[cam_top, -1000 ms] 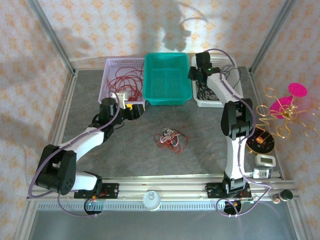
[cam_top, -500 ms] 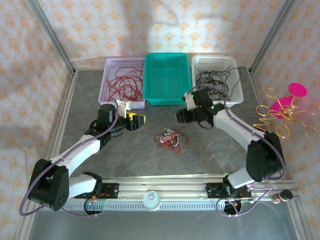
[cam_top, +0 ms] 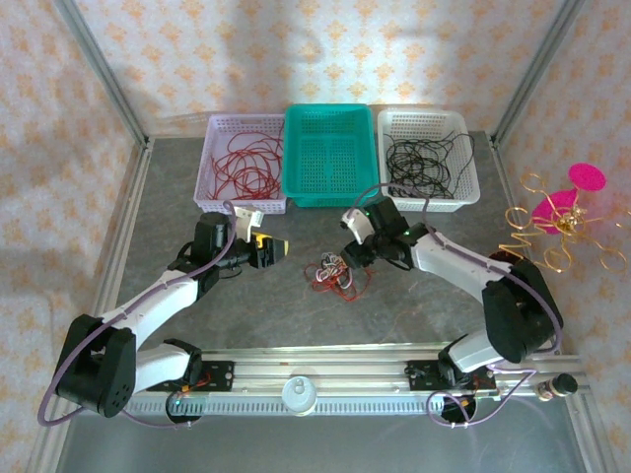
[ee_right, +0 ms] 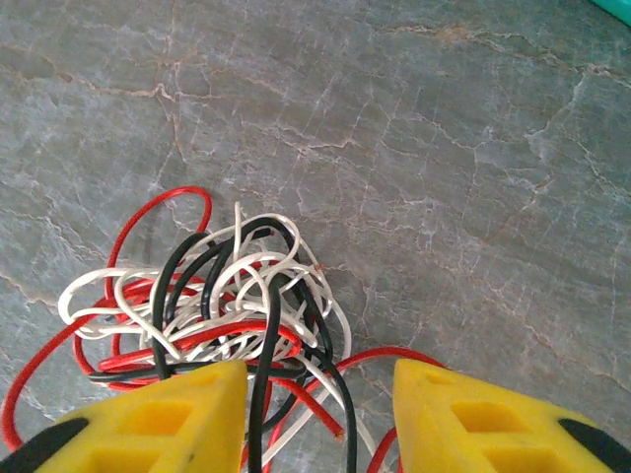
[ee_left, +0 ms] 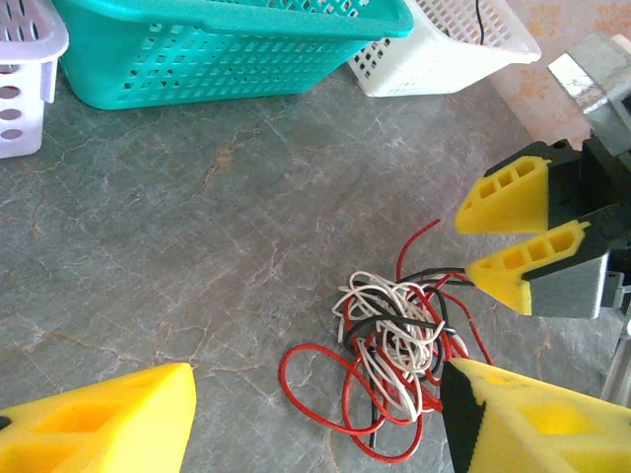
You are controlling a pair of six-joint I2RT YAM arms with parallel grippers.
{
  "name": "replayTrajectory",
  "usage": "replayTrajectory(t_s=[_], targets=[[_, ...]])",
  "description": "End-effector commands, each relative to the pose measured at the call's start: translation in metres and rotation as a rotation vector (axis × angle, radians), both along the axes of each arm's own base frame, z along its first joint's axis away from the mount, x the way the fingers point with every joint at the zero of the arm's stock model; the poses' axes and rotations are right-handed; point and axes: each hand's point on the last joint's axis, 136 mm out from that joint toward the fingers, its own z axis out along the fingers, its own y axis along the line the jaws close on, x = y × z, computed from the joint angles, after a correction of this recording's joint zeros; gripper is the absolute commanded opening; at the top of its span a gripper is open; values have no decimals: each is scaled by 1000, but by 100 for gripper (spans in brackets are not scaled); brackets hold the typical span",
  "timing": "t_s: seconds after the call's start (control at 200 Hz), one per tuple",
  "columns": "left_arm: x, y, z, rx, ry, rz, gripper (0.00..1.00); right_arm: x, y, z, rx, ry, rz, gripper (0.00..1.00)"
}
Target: Untangle the cables
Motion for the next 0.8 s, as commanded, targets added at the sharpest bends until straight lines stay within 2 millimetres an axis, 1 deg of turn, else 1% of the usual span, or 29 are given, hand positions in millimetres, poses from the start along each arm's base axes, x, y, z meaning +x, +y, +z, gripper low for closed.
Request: replayTrajectory(t_s=[0.0,0.145,0.225,0.28,0.325,0.39,0.425,0.496,0.666,0.796], targets=[[-2,-7,11,-12,-29,-38,68,-2,7,9,17,-5,69,43],[0,-8,14,-12,-39,-38,68,-14,6,7,16,27,101,47],[0,-9,15,-11,-41,-38,68,-17,4,5,3,45,110,46],[1,-10,16,-10,-42,-40,68,-19,3,1,-11,59,118,44],[2,-11,17,-11,-45,-42,68,-20,2,-3,-25,68,119,39],[4,-13,19,-12,-47,-46,68,-16,-1,-7,-51,59,111,24],[5,-14,20,-11,-50,-49,68,-13,-3,-7,-58,47,101,19],[8,-17,25,-11,-59,-56,68,-9,-1,5,-42,2,100,13],[12,-26,39,-20,-84,-84,68,1,7,58,21,-93,104,0],[12,-40,62,-63,-131,-142,68,-3,16,93,69,-113,141,0]])
